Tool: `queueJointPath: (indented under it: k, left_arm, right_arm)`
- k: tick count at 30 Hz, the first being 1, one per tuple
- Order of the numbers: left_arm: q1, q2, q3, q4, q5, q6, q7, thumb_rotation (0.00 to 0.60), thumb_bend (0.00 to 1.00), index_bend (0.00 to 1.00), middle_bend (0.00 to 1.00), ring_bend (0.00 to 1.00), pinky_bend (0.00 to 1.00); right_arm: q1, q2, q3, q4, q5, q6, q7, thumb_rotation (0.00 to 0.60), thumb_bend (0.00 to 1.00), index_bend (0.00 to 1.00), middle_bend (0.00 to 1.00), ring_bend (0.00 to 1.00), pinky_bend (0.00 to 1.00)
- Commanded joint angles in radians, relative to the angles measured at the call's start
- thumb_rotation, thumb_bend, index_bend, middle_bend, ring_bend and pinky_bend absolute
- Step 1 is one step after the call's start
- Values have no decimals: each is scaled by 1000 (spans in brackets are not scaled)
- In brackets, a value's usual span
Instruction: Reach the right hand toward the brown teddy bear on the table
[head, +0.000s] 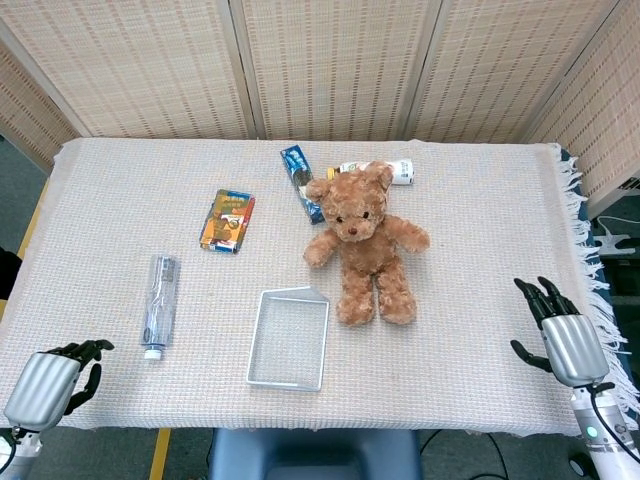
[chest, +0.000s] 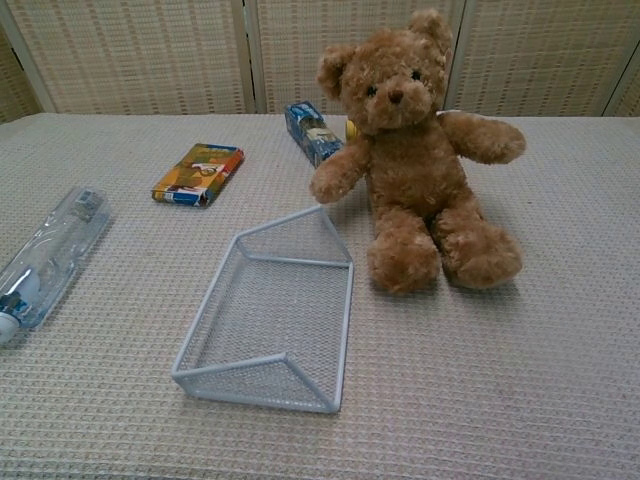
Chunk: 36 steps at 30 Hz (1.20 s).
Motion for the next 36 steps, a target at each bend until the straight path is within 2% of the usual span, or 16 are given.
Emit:
queueJointPath:
  k: [1, 8, 12, 20, 28, 36]
  left_arm:
    - [3, 5, 7, -5, 7, 4, 0, 600, 590, 367, 484, 540, 731]
    - [3, 2, 3, -7, 4, 6, 5, 600, 589, 371, 486, 540, 730]
    - [1, 5, 9, -11, -2, -10, 10, 600, 589, 371, 486, 540, 731]
    - [6, 12, 10, -13, 5, 7, -3, 600, 589, 371, 486, 540, 731]
    - [8, 15, 11, -14, 12, 15, -10, 600, 589, 371, 486, 540, 731]
    - [13, 20, 14, -12, 21, 27, -24, 600, 590, 371, 486, 540, 731]
  right_arm:
    - [51, -88, 69, 87, 37, -10, 72, 600, 118, 126, 140, 41, 261]
    - [160, -216, 157, 255, 70, -50, 62, 600, 147, 210, 140, 41, 262]
    - [230, -296, 189, 360, 84, -90, 83, 600, 155, 254, 138, 41, 262]
    - [329, -406, 190, 502, 101, -178, 53, 600, 165, 278, 137, 40, 262]
    - [394, -487, 199, 585, 108, -198, 40, 600, 161, 278, 137, 40, 262]
    - [474, -605, 219, 764, 123, -217, 58, 600, 161, 305, 137, 40, 263]
